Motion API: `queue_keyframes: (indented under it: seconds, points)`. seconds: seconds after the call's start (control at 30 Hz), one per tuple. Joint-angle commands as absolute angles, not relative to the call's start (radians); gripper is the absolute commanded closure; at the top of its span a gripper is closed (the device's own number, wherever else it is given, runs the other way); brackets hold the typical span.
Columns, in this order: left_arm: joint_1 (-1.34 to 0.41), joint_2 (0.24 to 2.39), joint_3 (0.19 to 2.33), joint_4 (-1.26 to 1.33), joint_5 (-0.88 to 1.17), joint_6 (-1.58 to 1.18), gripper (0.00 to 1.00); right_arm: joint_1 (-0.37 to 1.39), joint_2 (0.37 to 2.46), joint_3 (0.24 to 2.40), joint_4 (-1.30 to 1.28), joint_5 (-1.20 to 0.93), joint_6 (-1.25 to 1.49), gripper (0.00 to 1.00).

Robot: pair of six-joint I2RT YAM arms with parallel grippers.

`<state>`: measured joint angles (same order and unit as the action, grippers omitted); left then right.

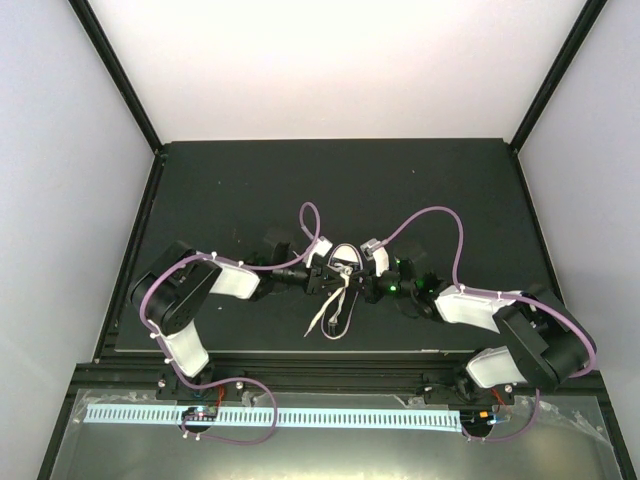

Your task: Tie the shoes

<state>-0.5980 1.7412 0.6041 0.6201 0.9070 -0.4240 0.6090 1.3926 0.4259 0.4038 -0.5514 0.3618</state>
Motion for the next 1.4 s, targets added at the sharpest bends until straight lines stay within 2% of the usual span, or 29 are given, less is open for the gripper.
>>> queue_keyframes:
  seconds: [0.0, 0.47, 0.6, 0.77, 0.87, 1.1, 1.37]
  points:
    - [-0.603, 1.752, 0.645, 0.564, 0.933, -0.354, 0.74, 0.604, 1.397, 0.453, 0.446, -0.555, 0.359, 0.98]
    - [-0.632, 1.741, 0.690, 0.449, 0.884, -0.279, 0.71, 0.604, 1.406, 0.457, 0.448, -0.560, 0.360, 0.98]
    - [-0.644, 1.736, 0.703, 0.432, 0.860, -0.275, 0.78, 0.604, 1.405, 0.457, 0.446, -0.558, 0.359, 0.98]
    - [-0.647, 1.691, 0.681, 0.448, 0.812, -0.292, 0.93, 0.604, 1.393, 0.453, 0.436, -0.543, 0.354, 0.98]
    - [-0.646, 1.643, 0.642, 0.478, 0.781, -0.317, 0.98, 0.604, 1.378, 0.447, 0.422, -0.525, 0.350, 0.98]
    - [-0.643, 1.553, 0.581, 0.506, 0.729, -0.351, 0.99, 0.605, 1.359, 0.433, 0.401, -0.511, 0.348, 0.98]
    - [-0.642, 1.574, 0.590, 0.497, 0.778, -0.344, 0.98, 0.604, 1.361, 0.431, 0.412, -0.493, 0.371, 0.99]
